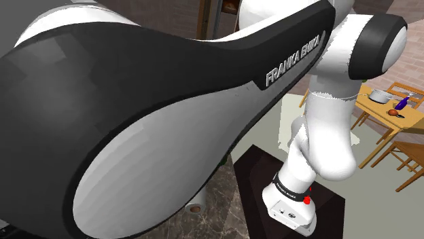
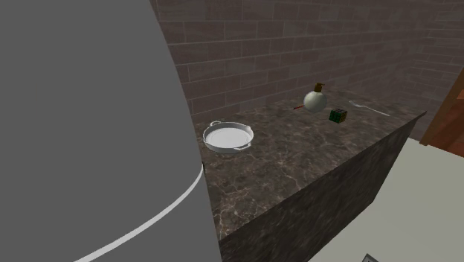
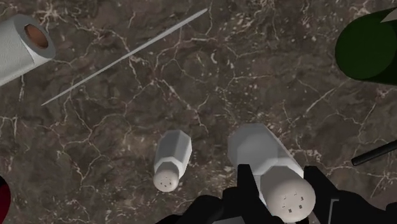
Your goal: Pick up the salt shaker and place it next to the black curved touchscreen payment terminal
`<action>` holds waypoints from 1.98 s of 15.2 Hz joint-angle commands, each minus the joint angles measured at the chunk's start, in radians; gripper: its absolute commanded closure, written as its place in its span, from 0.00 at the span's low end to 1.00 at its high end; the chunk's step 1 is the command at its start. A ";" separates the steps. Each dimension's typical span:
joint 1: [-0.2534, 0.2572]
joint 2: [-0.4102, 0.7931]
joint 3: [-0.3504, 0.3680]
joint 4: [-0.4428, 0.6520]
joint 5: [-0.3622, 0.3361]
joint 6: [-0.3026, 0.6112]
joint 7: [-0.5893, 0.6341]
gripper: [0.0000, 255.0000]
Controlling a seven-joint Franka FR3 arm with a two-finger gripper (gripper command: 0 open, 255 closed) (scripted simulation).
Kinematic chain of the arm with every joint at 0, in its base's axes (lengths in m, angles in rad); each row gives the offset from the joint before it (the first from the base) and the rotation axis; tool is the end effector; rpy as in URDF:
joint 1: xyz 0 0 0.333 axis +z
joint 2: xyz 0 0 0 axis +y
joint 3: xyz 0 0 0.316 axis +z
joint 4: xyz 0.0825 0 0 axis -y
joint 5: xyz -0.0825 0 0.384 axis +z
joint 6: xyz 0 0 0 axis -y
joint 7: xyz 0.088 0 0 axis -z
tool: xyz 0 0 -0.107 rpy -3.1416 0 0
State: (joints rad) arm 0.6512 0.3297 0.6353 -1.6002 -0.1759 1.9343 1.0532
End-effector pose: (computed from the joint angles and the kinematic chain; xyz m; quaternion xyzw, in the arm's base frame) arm 0.2370 0.6064 0.4767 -0.9910 -0.1284 -0.0019 0.0376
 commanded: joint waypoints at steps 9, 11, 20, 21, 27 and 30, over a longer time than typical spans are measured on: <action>0.000 0.031 -0.012 -0.098 -0.025 0.123 0.013 1.00; 0.001 0.040 -0.016 -0.114 -0.032 0.146 0.017 1.00; 0.010 0.078 -0.031 -0.163 -0.061 0.228 0.034 1.00; 0.010 0.078 -0.031 -0.163 -0.061 0.228 0.034 1.00; 0.010 0.078 -0.031 -0.163 -0.061 0.228 0.034 0.00; 0.010 0.078 -0.031 -0.163 -0.061 0.228 0.034 0.00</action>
State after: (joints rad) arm 0.6609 0.4078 0.6046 -1.7635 -0.2368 2.1624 1.0875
